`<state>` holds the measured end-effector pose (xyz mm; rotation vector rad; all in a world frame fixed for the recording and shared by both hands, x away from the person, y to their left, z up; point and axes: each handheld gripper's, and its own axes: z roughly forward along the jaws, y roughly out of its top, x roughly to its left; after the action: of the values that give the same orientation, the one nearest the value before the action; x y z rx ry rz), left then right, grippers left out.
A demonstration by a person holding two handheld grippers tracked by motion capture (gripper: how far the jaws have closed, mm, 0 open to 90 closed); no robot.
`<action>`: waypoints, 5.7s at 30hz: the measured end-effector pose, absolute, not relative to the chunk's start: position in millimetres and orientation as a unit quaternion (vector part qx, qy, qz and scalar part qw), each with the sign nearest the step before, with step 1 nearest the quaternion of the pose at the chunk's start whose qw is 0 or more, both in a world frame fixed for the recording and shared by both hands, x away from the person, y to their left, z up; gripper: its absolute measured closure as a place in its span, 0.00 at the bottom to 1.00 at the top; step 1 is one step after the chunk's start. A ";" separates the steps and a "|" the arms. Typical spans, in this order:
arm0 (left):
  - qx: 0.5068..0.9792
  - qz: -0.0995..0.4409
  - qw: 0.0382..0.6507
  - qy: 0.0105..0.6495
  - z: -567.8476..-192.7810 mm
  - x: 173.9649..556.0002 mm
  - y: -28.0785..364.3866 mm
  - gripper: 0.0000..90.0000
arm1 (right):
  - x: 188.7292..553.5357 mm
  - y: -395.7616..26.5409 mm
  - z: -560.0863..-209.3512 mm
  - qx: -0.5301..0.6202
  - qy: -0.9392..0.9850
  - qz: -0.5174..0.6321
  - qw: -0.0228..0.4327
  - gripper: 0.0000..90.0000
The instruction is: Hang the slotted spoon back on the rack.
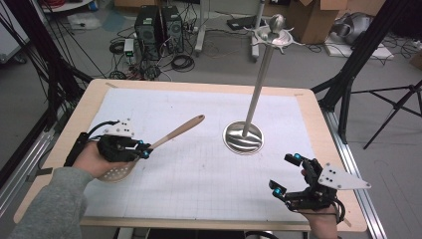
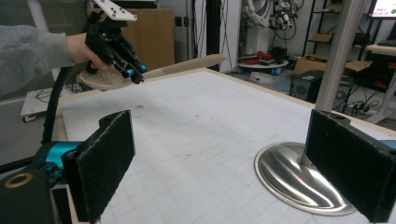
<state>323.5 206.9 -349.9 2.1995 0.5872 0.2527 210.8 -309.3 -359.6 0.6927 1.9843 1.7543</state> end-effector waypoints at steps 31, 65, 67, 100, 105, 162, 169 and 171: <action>0.834 0.119 0.495 0.212 -290.1 325.4 180.8 0.87 | 209.1 -307.9 -356.5 0.243 0.708 0.633 0.199 0.08; 0.802 0.124 0.544 0.211 -232.9 337.7 148.5 0.87 | 207.4 -313.9 -355.3 0.243 0.701 0.639 0.202 0.08; 0.799 0.123 0.549 0.209 -229.2 337.5 147.5 0.87 | 207.2 -313.9 -355.3 0.243 0.701 0.639 0.202 0.08; 0.781 0.124 0.580 0.195 -206.2 331.6 118.6 0.87 | 206.2 -313.4 -354.5 0.240 0.702 0.640 0.202 0.08; 0.777 0.121 0.589 0.184 -207.6 329.8 113.1 0.87 | 206.2 -314.1 -355.0 0.242 0.702 0.639 0.201 0.08; 0.780 0.128 0.584 0.185 -222.8 332.6 108.8 0.86 | 206.1 -316.1 -356.9 0.244 0.702 0.639 0.200 0.08; 0.780 0.128 0.584 0.185 -222.7 332.7 109.7 0.87 | 206.0 -316.5 -357.1 0.244 0.701 0.639 0.200 0.08; 0.779 0.127 0.585 0.186 -223.1 332.8 110.3 0.86 | 205.9 -316.8 -357.1 0.245 0.701 0.639 0.201 0.08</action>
<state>332.8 110.3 -223.1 1.8178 0.4342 0.2968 205.9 -316.8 -357.1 0.6851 1.9578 1.7859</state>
